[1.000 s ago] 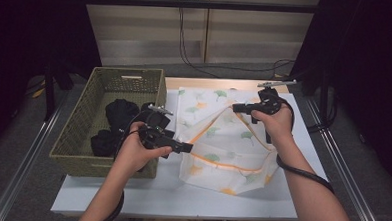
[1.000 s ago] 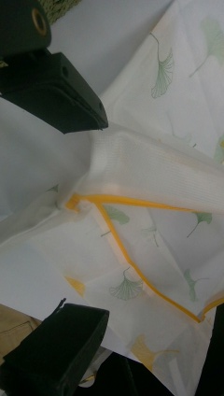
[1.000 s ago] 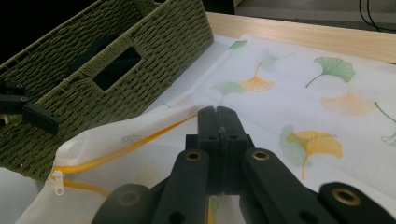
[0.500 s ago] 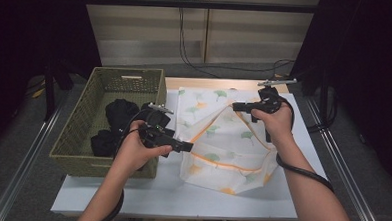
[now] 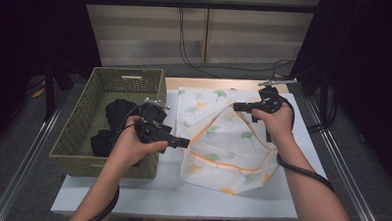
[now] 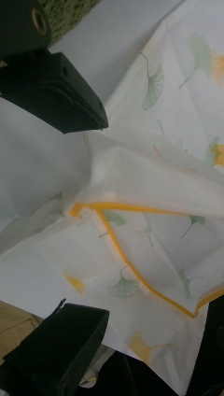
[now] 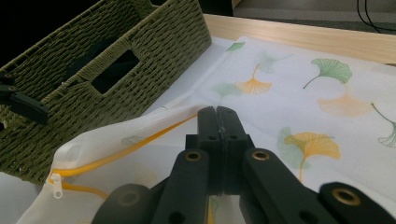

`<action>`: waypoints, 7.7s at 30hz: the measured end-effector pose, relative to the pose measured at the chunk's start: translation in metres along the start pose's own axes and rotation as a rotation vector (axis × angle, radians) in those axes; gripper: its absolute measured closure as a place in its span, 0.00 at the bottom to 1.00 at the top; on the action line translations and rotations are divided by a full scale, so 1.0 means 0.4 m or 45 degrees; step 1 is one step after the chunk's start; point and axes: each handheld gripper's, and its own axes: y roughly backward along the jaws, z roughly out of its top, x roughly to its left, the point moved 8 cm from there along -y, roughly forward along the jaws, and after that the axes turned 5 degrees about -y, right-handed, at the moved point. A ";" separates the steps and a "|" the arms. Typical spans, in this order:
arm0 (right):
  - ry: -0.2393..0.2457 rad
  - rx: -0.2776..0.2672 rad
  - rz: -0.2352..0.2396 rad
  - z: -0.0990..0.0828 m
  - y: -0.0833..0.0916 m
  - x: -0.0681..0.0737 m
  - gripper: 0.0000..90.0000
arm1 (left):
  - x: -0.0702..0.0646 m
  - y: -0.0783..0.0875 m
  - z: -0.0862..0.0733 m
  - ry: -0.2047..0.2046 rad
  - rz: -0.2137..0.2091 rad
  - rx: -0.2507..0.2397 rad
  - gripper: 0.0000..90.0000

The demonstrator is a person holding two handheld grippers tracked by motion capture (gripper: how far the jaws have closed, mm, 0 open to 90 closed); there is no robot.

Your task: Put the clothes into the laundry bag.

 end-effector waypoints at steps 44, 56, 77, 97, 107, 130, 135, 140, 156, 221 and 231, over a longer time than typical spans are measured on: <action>0.018 0.020 -0.010 -0.008 0.003 0.010 1.00 | 0.231 0.187 -0.013 0.165 0.208 0.096 0.08; 0.019 0.020 -0.006 -0.008 0.004 0.009 1.00 | 0.336 0.190 -0.071 0.232 0.312 0.094 0.09; 0.021 0.018 -0.012 -0.009 0.004 0.011 1.00 | 0.480 0.151 -0.183 0.344 0.510 0.181 0.05; 0.015 0.016 -0.006 -0.011 0.003 0.008 1.00 | 0.512 0.100 -0.186 0.393 0.493 0.199 0.00; 0.013 0.020 -0.007 -0.013 0.002 0.004 1.00 | 0.516 0.084 -0.172 0.381 0.486 0.204 0.00; -0.003 0.022 -0.026 -0.022 -0.002 -0.004 1.00 | 0.518 0.023 -0.210 0.446 0.504 0.371 0.37; -0.003 0.015 -0.021 -0.021 -0.001 -0.004 1.00 | 0.516 0.030 -0.211 0.442 0.508 0.384 0.54; -0.015 0.011 -0.020 -0.023 -0.001 -0.005 1.00 | 0.505 0.032 -0.205 0.439 0.493 0.403 0.60; -0.018 0.006 -0.021 -0.021 0.006 -0.008 1.00 | 0.466 0.127 -0.129 0.471 0.457 0.354 0.64; -0.024 0.008 0.003 -0.022 0.010 0.004 1.00 | 0.317 0.328 0.103 0.373 0.224 0.386 0.63; -0.022 0.009 0.008 -0.025 0.007 0.005 1.00 | 0.297 0.341 0.134 0.381 0.210 0.388 0.63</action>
